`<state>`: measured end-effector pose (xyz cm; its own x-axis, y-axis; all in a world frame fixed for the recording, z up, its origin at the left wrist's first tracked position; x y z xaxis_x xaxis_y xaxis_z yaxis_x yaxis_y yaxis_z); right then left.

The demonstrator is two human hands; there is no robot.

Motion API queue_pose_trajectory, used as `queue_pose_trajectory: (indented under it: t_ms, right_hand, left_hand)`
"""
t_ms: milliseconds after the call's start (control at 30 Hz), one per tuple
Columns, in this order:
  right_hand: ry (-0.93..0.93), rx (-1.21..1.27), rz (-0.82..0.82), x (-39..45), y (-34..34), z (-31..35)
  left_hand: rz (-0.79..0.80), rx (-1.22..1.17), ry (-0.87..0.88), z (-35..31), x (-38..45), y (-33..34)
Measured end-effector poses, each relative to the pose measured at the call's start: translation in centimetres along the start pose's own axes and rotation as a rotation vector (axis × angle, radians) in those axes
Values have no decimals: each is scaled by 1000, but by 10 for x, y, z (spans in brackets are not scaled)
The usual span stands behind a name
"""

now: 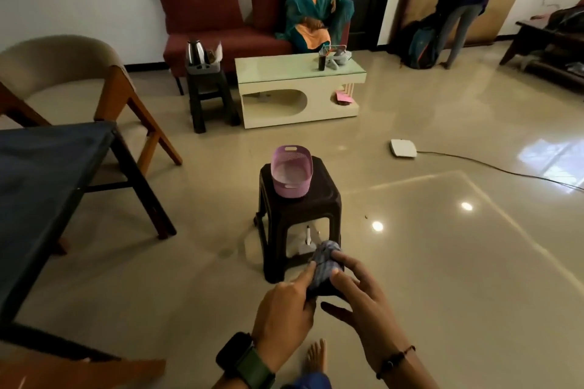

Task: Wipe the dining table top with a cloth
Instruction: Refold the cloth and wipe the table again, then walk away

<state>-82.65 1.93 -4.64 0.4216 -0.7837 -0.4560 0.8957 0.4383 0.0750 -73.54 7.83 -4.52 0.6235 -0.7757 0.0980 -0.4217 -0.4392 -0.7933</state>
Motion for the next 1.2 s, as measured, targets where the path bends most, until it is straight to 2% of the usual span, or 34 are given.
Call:
queue_pose_trajectory:
  t_ms: [200,400,567,700,767,833,900,1067,1200]
  right_hand:
    - [-1,-72,-39,138,-4,58]
    - [58,13,-69,255,11,106]
    - [80,-10,-1,343,51,122]
    - [19,-175,34,431,92,127]
    - [6,-240,85,465,112,124]
    - [4,-304,115,492,127,118]
    - [9,-352,108,517,138,114]
    - [97,-437,40,562,153,95]
    - [108,-509,-2,592,167,80]
  left_hand:
    - [-36,4,-17,-8,141,43]
    - [-68,123,4,-12,264,48]
    - [-96,185,-112,33,349,61]
    - [-73,231,-238,79,417,71]
    - [-117,267,-397,108,438,66]
    - [-244,97,-657,134,447,60]
    - [-321,-46,-787,147,459,67]
    - [-286,-100,-827,170,489,84]
    - [-191,-9,-738,200,513,109]
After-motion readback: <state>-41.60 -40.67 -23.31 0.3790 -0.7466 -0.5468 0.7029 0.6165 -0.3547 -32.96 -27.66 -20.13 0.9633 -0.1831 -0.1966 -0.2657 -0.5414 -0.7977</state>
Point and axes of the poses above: each hand's wrist, its own x-axis towards the middle knuckle, its own y-axis out of the palm, z = x × y, the point moved 10 cm from there along x, towards the middle knuckle, and after that the axes turned 14 degrees about -z, right-handed, at the moved point
